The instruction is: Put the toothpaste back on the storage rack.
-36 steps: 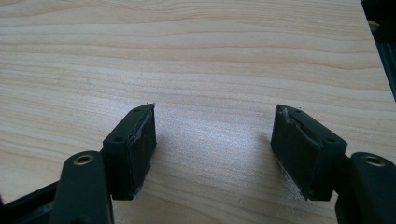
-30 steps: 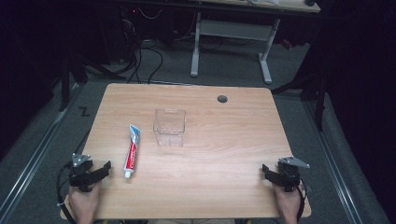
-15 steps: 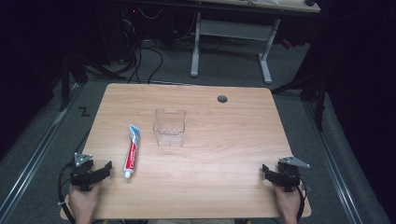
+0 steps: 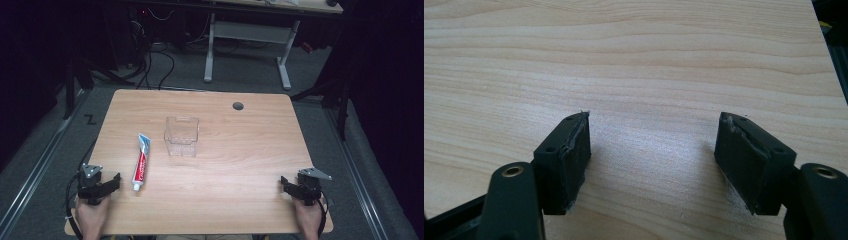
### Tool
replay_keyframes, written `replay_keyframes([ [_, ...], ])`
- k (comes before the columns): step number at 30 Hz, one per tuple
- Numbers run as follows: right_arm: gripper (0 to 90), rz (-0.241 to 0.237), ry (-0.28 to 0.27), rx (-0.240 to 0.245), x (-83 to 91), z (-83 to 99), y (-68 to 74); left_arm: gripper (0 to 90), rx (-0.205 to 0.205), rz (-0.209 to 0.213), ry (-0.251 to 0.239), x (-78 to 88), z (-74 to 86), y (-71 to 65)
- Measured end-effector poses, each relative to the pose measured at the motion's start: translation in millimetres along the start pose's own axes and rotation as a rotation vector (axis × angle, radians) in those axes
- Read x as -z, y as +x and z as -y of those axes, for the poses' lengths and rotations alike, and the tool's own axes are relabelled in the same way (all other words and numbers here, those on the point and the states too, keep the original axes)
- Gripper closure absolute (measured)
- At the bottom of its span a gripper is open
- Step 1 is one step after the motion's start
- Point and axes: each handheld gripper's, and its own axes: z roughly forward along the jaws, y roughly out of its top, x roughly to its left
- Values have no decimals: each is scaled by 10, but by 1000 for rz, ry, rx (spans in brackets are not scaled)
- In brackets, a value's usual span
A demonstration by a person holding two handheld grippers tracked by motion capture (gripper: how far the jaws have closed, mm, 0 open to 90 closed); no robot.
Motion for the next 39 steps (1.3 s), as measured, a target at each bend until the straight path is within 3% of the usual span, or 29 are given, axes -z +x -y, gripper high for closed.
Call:
replay_keyframes([
  [30,308,-2,0,-3,2,1,-2,258,1,0,1,-6,-3,-13],
  [39,308,-3,0,1,1,0,-7,233,14,30,-4,-6,-5,12],
])
